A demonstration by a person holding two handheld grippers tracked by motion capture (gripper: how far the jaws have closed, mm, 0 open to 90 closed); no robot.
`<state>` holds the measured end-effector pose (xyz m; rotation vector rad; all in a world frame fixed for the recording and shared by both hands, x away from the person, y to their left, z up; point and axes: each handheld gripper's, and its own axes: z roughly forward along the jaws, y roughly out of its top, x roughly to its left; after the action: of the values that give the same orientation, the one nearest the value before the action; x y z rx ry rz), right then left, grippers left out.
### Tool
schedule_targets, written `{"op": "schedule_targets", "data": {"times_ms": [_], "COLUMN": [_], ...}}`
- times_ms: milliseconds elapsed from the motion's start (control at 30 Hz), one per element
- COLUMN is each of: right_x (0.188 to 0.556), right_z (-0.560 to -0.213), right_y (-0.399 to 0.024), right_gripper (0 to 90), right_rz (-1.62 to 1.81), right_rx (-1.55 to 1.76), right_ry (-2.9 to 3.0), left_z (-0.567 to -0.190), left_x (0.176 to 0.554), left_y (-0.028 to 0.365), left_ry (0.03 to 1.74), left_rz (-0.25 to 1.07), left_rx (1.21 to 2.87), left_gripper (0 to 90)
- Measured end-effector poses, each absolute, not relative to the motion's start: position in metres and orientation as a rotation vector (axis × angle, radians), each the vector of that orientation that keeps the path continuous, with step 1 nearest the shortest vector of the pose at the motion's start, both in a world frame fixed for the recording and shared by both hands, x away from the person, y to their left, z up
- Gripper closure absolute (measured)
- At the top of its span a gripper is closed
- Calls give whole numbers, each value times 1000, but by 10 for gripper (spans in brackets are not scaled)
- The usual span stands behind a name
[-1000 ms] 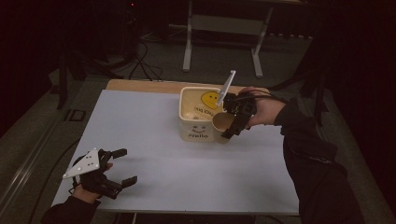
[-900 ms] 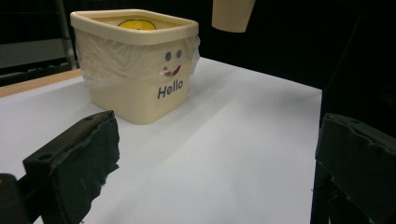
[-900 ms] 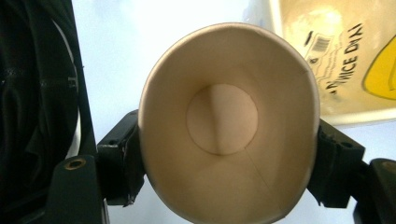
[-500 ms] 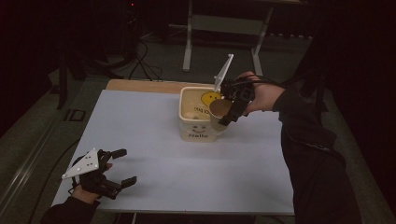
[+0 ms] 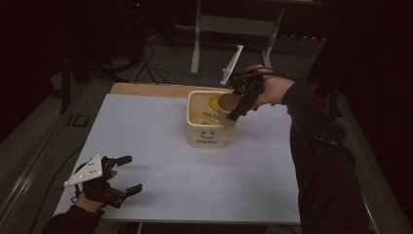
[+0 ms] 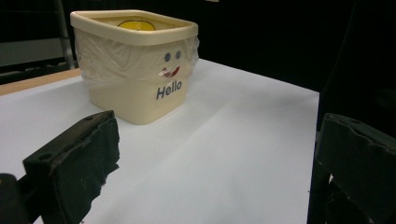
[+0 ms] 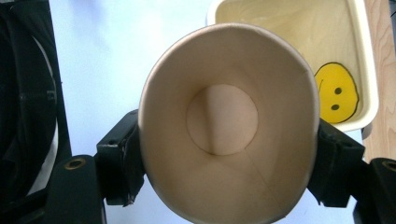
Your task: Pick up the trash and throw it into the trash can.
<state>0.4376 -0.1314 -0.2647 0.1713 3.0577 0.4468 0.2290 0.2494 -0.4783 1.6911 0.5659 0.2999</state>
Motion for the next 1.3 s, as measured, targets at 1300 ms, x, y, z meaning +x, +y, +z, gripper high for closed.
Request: {"op": "schedule_targets", "data": {"times_ms": [1300], "right_x": [500], "right_z": [-275], "right_y": [-100], "right_gripper": [246], "right_rz": [574], "right_rx": [245], "right_ry": [3013], "left_z": [-480], "left_x": [229], "left_y": [251], "left_ry": [563], "left_rz": [285], "left_rx": [1691], "left_gripper": [4]}}
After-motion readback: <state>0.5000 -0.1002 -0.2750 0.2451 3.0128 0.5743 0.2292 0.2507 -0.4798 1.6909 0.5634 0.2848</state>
